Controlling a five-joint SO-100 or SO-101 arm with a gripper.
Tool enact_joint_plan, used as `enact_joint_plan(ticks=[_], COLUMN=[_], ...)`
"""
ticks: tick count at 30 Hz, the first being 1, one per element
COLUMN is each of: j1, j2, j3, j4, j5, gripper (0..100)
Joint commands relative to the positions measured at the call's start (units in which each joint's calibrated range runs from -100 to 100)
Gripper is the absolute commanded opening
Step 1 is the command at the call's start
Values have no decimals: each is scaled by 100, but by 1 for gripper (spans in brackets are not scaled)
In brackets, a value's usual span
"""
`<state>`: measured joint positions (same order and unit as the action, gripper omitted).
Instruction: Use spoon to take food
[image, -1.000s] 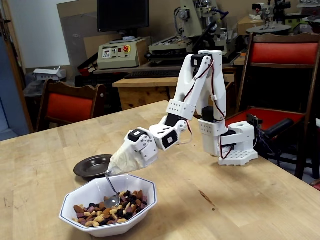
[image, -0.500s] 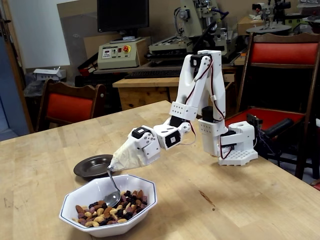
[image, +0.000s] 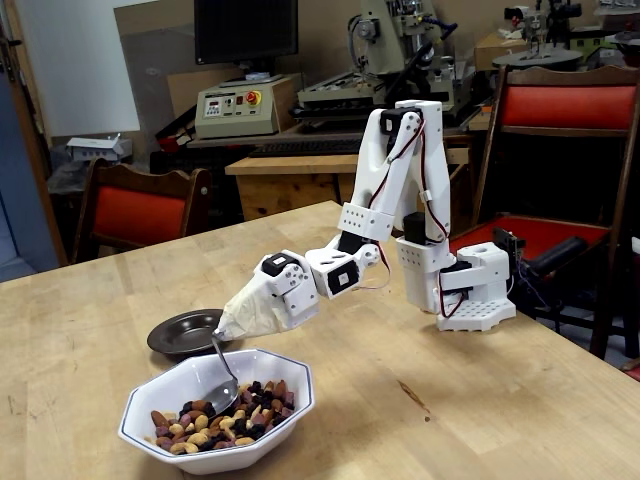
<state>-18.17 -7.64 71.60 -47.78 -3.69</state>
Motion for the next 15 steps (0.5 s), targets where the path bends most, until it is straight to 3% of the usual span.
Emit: enact_joint_plan(ticks=[1,15], j1=[143,150], j2=[-79,-1046], j3=[-98,-45], j4=[-171,-123], j5=[15,15], gripper=[4,4])
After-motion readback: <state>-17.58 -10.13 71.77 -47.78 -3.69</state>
